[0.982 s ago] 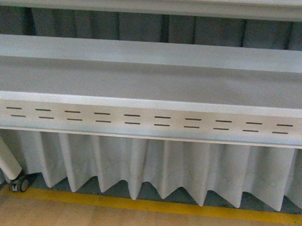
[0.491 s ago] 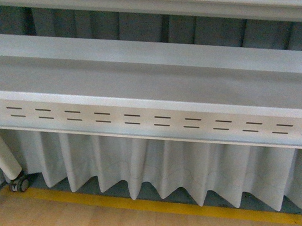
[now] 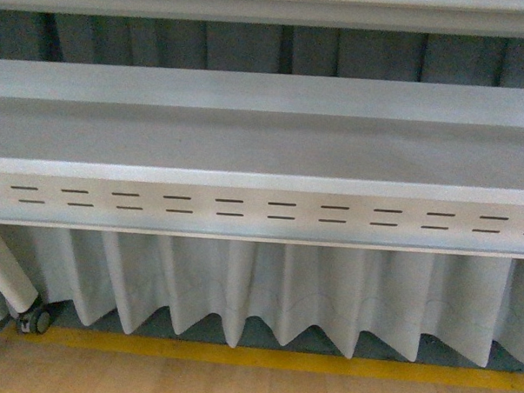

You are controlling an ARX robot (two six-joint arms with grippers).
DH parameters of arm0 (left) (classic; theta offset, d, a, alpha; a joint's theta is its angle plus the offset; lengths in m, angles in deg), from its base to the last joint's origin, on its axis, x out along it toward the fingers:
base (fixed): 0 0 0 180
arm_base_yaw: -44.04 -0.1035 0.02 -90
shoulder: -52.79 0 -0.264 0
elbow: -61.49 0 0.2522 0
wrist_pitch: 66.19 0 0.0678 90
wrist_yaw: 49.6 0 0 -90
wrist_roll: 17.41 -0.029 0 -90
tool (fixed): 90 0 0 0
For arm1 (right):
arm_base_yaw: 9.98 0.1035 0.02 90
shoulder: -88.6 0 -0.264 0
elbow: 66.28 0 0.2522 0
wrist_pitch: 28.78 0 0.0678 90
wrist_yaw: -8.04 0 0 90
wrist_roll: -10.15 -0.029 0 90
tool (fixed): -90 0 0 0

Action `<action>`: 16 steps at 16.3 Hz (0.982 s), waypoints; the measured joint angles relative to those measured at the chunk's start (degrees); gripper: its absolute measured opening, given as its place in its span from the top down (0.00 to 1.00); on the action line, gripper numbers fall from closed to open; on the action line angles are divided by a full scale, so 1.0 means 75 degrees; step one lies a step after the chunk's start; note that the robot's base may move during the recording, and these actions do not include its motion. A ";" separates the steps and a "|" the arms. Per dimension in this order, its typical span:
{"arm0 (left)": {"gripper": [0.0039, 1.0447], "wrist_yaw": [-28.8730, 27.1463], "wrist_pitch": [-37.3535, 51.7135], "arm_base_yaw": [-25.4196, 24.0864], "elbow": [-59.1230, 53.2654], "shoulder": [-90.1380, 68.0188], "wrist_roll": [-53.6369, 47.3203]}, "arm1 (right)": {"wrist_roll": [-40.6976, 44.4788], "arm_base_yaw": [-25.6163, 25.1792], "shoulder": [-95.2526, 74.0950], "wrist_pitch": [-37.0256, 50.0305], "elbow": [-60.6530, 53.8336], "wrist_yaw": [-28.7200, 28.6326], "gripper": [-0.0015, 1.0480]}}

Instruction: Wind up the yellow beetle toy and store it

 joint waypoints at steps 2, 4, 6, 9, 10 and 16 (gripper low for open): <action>0.06 0.0000 0.0000 0.0000 0.0000 0.0000 0.0000 | 0.0000 0.0000 0.0000 0.0000 0.0000 0.0000 0.06; 0.06 0.0000 0.0000 0.0000 0.0000 0.0000 0.0000 | 0.0000 0.0000 0.0000 0.0000 0.0000 0.0000 0.06; 0.06 0.0000 0.0000 0.0000 0.0000 0.0000 0.0000 | 0.0000 0.0000 0.0000 0.0000 0.0000 0.0000 0.06; 0.06 0.0000 0.0000 0.0000 0.0000 0.0000 0.0000 | 0.0000 0.0000 0.0000 0.0000 0.0000 -0.0003 0.06; 0.06 0.0000 0.0000 0.0003 0.0000 0.0000 0.0000 | 0.0000 0.0000 0.0000 0.0000 0.0000 0.0000 0.06; 0.06 0.0000 -0.0006 0.0003 0.0000 0.0000 0.0000 | 0.0000 0.0000 0.0003 0.0000 0.0000 -0.0003 0.06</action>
